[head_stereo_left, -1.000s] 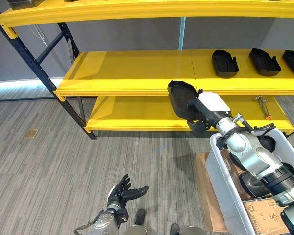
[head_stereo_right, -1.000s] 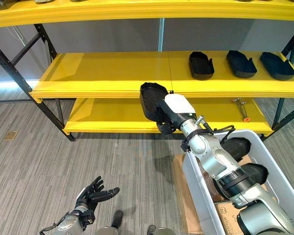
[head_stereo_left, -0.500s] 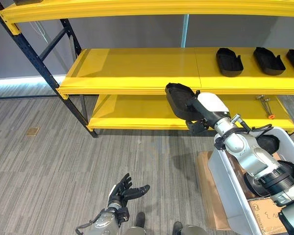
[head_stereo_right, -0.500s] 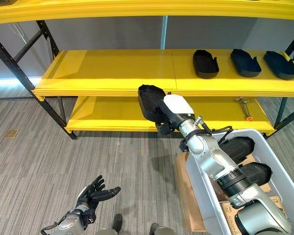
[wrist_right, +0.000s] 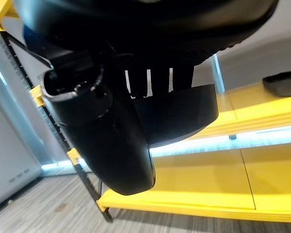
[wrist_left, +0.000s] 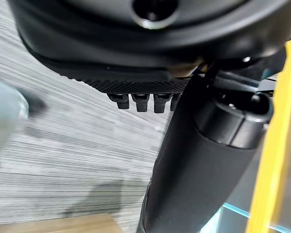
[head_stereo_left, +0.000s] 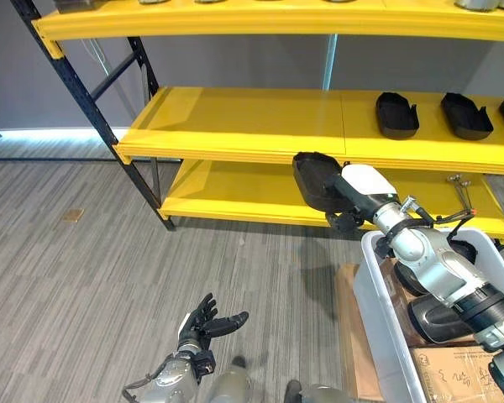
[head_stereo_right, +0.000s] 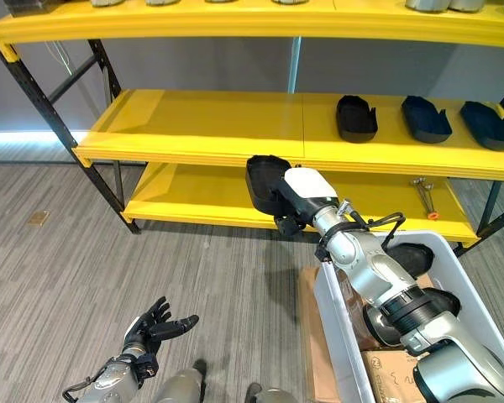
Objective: Move parts from the plastic box to the shelf.
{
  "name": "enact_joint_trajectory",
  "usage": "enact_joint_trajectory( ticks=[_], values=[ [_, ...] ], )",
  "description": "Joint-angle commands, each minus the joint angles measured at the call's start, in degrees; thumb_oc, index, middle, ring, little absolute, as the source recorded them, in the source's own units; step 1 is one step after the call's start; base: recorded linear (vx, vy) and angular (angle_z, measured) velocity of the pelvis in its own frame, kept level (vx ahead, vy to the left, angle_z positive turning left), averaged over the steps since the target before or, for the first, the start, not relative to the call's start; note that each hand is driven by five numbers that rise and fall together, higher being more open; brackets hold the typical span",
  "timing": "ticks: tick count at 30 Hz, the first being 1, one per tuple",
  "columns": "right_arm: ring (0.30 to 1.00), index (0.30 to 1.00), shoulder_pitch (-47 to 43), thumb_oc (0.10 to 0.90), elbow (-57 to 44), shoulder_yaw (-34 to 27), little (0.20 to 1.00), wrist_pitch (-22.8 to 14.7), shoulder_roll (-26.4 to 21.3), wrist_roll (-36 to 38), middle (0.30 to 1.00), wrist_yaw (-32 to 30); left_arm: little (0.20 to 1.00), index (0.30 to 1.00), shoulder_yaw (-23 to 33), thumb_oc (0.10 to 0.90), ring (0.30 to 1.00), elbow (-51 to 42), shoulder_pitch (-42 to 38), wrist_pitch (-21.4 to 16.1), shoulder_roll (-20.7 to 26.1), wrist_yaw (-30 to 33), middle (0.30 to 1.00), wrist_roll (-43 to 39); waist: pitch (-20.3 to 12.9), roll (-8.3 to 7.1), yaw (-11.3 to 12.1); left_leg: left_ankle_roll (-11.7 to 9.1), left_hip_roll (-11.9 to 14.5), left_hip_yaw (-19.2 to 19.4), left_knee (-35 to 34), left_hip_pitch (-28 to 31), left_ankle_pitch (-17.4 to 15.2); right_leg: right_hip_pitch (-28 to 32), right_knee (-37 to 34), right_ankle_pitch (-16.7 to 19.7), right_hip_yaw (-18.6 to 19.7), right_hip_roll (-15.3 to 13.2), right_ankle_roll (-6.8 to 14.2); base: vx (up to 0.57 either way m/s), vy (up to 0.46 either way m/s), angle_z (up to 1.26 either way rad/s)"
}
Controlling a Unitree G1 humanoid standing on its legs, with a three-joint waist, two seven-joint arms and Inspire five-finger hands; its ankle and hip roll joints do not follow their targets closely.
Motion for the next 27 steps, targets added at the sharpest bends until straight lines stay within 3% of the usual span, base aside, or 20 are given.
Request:
enact_joint_trajectory(
  ticks=[1,2,6,12,17,27],
  values=[
    [0.3,0.3,-8.3,0.4,-4.4,-5.6,0.3,-2.8,-1.1,1.1,0.3,-4.8,1.0,1.0,0.5,0.9,1.0,-5.5,-2.2,-4.0,1.7,-1.2,1.0,0.1,-0.7,-0.17,-0.6,-0.2,2.1,7.7,-6.7,-5.0,6.6,7.9,-12.8,2.4,2.8,2.1,4.8,0.17,0.027,0.24],
    [0.3,0.3,-8.0,0.4,-4.7,-6.0,0.3,-2.6,-1.1,0.8,0.3,-5.0,1.0,1.0,0.2,0.9,1.0,-5.6,-2.5,-3.9,1.7,-1.1,1.0,-0.1,-0.9,0.07,-0.4,-0.7,3.3,8.5,-8.2,-5.6,8.4,8.4,-12.8,1.8,3.0,2.5,4.8,0.1,0.031,0.15],
    [0.3,0.3,-5.4,0.4,-5.1,-7.6,0.3,-2.2,0.6,-0.7,0.3,-4.9,1.0,1.0,-0.1,0.9,1.0,-5.4,-2.1,-3.5,0.9,-1.1,1.0,-0.2,-3.1,-0.01,0.0,0.9,3.4,9.9,-13.4,-0.7,7.5,11.4,-12.7,-0.4,4.2,1.8,5.8,0.27,0.132,-0.16],
    [0.3,0.3,-2.3,0.4,-5.5,-9.6,0.3,-1.4,1.2,-2.2,0.3,-4.3,1.0,1.0,-0.1,0.9,1.0,-5.5,-1.9,-3.3,0.9,-0.9,1.0,0.6,-6.1,-2.65,0.6,3.0,2.6,13.0,-11.0,0.3,3.9,14.2,-14.4,-1.4,4.1,-2.4,7.8,0.2,0.117,-0.22],
    [0.3,0.3,-2.0,0.4,-5.7,-10.2,0.3,-0.8,1.3,-2.2,0.3,-4.2,1.0,1.0,0.3,0.9,1.0,-5.7,-2.3,-3.0,1.1,-0.2,1.0,0.4,-6.9,-4.04,1.0,3.7,2.1,13.7,-9.0,-1.4,2.1,13.6,-14.7,-1.1,3.9,-3.9,8.8,0.08,0.06,0.06],
    [0.3,0.3,-2.4,0.4,-5.4,-10.3,0.3,0.1,3.3,-2.4,0.3,-4.8,1.0,1.0,0.3,0.9,1.0,-6.0,-2.2,-2.8,0.8,0.3,1.0,0.2,-7.3,-5.05,1.5,4.4,1.6,14.1,-7.6,-2.9,0.0,13.1,-16.0,-0.1,4.1,-5.0,9.9,0.04,0.024,-0.03]
  ],
)
